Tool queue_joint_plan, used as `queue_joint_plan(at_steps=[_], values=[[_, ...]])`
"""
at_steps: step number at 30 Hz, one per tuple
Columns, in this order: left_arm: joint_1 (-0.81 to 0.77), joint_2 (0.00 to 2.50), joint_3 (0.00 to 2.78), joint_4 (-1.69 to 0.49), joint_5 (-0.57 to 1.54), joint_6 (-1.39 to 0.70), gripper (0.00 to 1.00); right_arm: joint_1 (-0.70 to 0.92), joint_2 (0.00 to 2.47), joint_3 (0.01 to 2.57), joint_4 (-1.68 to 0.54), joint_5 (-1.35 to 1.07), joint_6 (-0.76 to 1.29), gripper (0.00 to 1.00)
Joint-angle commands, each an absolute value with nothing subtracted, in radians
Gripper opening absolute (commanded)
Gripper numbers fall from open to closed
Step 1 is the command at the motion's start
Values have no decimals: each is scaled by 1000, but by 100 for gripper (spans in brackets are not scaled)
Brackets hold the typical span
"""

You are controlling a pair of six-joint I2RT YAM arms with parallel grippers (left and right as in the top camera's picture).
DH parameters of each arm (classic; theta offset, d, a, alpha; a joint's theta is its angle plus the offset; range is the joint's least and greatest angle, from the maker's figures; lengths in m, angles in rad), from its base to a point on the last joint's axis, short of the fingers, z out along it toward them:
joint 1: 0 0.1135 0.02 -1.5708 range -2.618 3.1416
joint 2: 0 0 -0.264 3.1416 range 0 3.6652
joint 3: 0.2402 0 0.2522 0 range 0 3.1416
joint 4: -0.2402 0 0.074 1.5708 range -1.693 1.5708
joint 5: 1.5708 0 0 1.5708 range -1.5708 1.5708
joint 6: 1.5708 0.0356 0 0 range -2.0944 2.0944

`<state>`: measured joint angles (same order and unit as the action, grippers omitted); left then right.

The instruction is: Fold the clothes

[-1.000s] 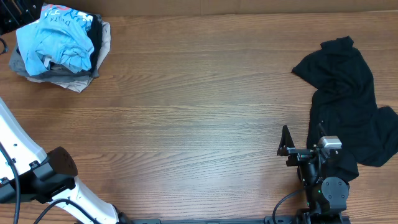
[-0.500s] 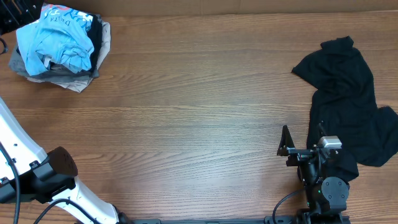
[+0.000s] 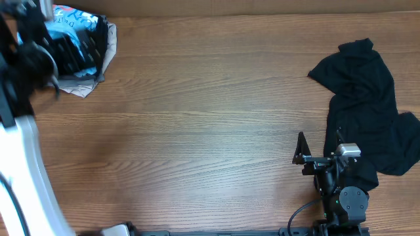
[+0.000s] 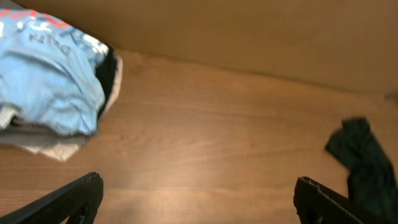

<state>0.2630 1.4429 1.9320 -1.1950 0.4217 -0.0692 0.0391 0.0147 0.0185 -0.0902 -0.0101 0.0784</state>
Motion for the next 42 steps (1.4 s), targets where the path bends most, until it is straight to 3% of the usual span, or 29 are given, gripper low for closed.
queue_joint_plan(at_steps=[1,5,11,16,29,35,42], values=[[236,1279,1715,-1110,282,-32,100,35,3,8,-84,-1,81,100],[234,1059,1377,-845,252,-33,100,35,3,8,-84,-1,81,100],[230,679,711,-224,266,-34,100,35,3,8,-84,-1,81,100],[159,479,382,58,150,-34,100,35,3,8,-84,-1,81,100],[111,147,41,101,59,-40,100,35,3,8,-84,-1,81,100],[110,49,5,-83,64,-55,100,35,3,8,-84,-1,81,100],[110,3,5,-75,52,-60,100,35,3,8,-84,-1,81,100]])
